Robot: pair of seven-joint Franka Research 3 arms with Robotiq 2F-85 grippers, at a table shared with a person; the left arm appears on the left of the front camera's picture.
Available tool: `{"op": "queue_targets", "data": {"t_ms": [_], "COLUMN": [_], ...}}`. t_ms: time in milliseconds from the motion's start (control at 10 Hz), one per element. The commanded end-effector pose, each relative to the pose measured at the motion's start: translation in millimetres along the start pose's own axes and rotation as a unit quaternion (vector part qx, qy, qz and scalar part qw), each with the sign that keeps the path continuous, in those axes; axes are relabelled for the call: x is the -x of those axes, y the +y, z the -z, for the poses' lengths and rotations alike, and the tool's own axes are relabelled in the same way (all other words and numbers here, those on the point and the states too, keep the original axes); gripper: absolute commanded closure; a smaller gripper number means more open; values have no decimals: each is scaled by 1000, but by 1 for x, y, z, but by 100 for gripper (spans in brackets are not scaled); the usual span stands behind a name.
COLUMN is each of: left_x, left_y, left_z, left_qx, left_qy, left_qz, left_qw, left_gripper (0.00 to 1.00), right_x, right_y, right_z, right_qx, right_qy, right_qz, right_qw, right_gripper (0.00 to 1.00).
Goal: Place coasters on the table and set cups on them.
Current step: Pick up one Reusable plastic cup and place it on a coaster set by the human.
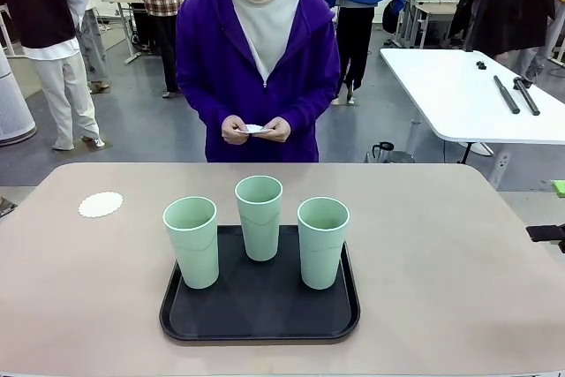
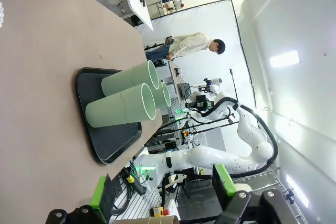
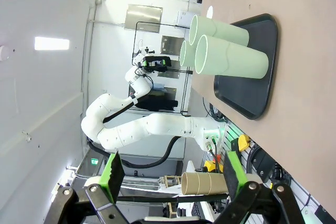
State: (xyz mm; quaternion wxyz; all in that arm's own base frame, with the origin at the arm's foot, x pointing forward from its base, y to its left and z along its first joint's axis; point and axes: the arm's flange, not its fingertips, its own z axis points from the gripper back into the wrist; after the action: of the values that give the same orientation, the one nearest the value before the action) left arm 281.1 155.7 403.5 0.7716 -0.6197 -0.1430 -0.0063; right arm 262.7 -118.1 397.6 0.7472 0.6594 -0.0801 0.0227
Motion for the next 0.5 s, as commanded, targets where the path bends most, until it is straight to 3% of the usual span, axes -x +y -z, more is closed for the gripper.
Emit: {"op": "queue_targets", "data": {"t_ms": [0,300,400], "left_x": [1,0,-19], "left_y": [1,0,-15], "left_z": [0,0,6], "left_qx": [7,0,-36], "left_qy": [-6,0,16], "left_qz": [6,0,48], "left_qw": [1000,1000,998], "left_gripper": [0,0,0], "right_x": [-2,-2,-2], "right_y": [0,0,0], "right_z": [-1,-1,-1], "right_qx": [-4,-4,-4], "right_qy": [-3,-3,-3], "right_qz": [2,2,2], "right_qw": [1000,1000,1000], "right_gripper": [0,0,0]}}
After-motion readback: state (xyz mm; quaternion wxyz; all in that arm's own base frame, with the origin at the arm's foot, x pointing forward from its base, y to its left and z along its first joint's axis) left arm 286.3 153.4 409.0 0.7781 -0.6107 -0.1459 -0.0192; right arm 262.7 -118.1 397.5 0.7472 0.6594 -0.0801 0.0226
